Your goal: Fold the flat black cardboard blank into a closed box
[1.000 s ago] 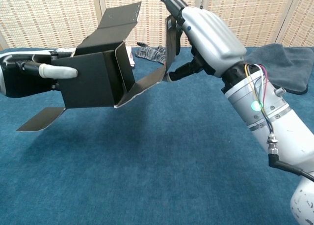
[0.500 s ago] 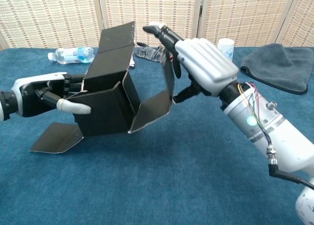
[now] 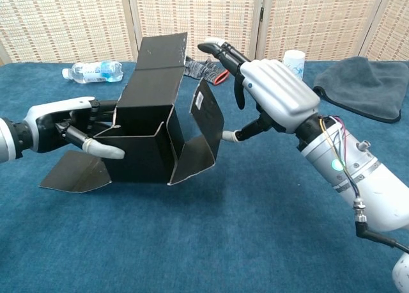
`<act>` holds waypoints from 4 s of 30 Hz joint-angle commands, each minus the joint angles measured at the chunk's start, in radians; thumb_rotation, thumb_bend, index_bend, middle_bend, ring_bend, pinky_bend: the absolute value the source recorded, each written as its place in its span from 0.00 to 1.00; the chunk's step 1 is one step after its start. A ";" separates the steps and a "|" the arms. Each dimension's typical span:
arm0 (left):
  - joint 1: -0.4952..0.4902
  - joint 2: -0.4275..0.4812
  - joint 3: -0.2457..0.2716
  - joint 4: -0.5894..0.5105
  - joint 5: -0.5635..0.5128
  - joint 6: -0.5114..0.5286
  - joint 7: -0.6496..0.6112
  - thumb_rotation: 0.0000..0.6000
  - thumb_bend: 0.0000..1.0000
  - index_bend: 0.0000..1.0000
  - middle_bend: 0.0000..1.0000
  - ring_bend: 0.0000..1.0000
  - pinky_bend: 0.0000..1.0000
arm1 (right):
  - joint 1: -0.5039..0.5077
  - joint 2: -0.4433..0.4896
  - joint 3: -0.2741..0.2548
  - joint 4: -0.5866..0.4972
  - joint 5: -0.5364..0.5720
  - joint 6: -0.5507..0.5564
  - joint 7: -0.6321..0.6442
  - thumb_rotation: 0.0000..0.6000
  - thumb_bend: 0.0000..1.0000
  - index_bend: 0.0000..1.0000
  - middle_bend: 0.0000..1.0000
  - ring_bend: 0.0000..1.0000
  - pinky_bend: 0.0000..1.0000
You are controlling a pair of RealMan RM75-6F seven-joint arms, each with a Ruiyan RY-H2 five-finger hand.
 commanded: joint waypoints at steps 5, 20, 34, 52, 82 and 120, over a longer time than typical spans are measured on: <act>-0.003 -0.022 -0.007 0.006 -0.016 -0.020 0.049 1.00 0.00 0.16 0.26 0.51 0.59 | 0.014 -0.028 0.000 0.032 0.002 -0.009 0.008 1.00 0.00 0.00 0.02 0.63 1.00; -0.006 -0.032 -0.003 0.038 -0.018 -0.049 0.068 1.00 0.00 0.15 0.25 0.50 0.60 | 0.092 -0.035 -0.061 0.150 -0.071 -0.018 0.074 1.00 0.00 0.00 0.08 0.65 1.00; -0.017 -0.040 0.016 0.066 0.008 -0.062 0.020 1.00 0.00 0.13 0.23 0.50 0.60 | 0.151 -0.026 -0.127 0.261 -0.127 -0.021 0.107 1.00 0.00 0.03 0.12 0.68 1.00; -0.027 -0.031 0.040 0.078 0.028 -0.071 -0.046 1.00 0.00 0.12 0.22 0.50 0.60 | 0.175 -0.069 -0.201 0.427 -0.159 -0.010 0.185 1.00 0.00 0.03 0.12 0.68 1.00; -0.037 -0.022 0.066 0.092 0.042 -0.070 -0.153 1.00 0.00 0.10 0.21 0.50 0.60 | 0.182 -0.117 -0.253 0.516 -0.153 0.044 0.222 1.00 0.06 0.27 0.27 0.70 1.00; -0.033 -0.061 0.089 0.177 0.065 -0.034 -0.196 1.00 0.00 0.12 0.21 0.50 0.60 | 0.270 -0.089 -0.281 0.483 -0.148 -0.085 0.252 1.00 0.15 0.33 0.35 0.71 1.00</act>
